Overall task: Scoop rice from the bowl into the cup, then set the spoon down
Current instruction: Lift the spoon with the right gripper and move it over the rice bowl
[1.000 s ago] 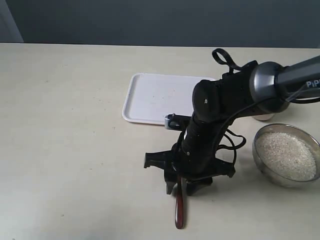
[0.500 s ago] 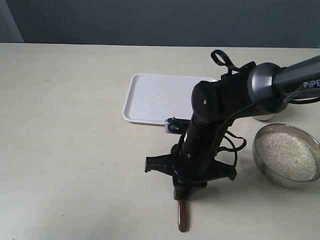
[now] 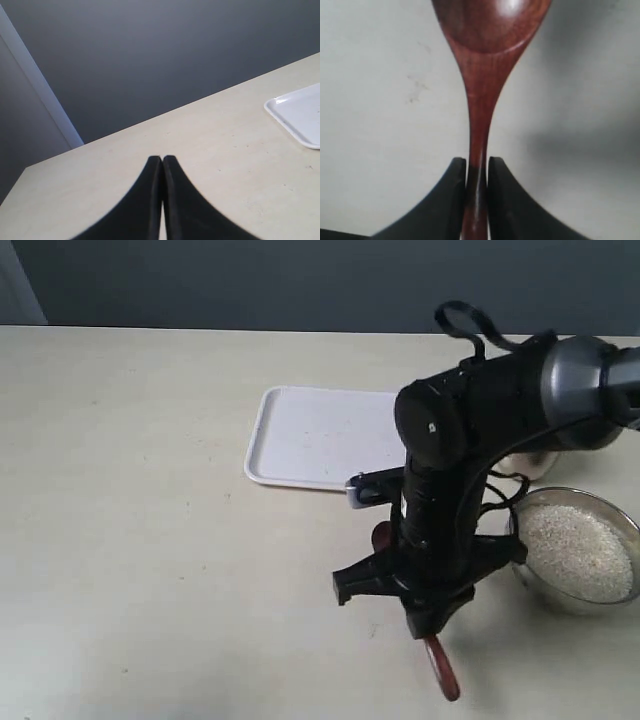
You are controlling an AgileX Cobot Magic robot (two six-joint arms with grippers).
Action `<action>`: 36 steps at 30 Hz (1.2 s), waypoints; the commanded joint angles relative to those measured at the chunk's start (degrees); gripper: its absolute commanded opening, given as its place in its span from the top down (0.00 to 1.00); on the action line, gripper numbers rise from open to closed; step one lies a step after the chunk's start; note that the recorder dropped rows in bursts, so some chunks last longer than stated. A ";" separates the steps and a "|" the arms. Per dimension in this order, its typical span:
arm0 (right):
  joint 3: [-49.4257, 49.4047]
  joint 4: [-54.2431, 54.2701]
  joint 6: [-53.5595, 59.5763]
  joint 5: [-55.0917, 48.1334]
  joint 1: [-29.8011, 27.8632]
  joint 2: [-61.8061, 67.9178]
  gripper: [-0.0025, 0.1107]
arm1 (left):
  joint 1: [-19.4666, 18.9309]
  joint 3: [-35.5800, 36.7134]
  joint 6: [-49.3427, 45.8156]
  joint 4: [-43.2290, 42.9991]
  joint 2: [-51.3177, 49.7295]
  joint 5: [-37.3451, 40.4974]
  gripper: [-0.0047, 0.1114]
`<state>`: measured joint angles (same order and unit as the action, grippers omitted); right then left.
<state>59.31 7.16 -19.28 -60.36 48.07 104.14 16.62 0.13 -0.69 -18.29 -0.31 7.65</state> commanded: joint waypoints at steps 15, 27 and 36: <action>20.39 -27.43 4.02 -9.60 -0.07 -6.29 0.99 | 0.03 -0.13 0.24 0.18 0.31 -0.59 0.96; 18.72 -29.35 9.21 -9.60 -14.50 -14.95 0.99 | 0.03 -0.13 0.24 0.18 0.31 -0.59 0.96; 3.00 -29.78 11.81 -9.60 -21.46 -24.52 0.99 | 0.03 -0.13 0.24 0.18 0.31 -0.59 0.96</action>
<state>67.80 -22.00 -8.60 -69.51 28.04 81.87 16.62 0.13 -0.69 -18.29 -0.31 7.65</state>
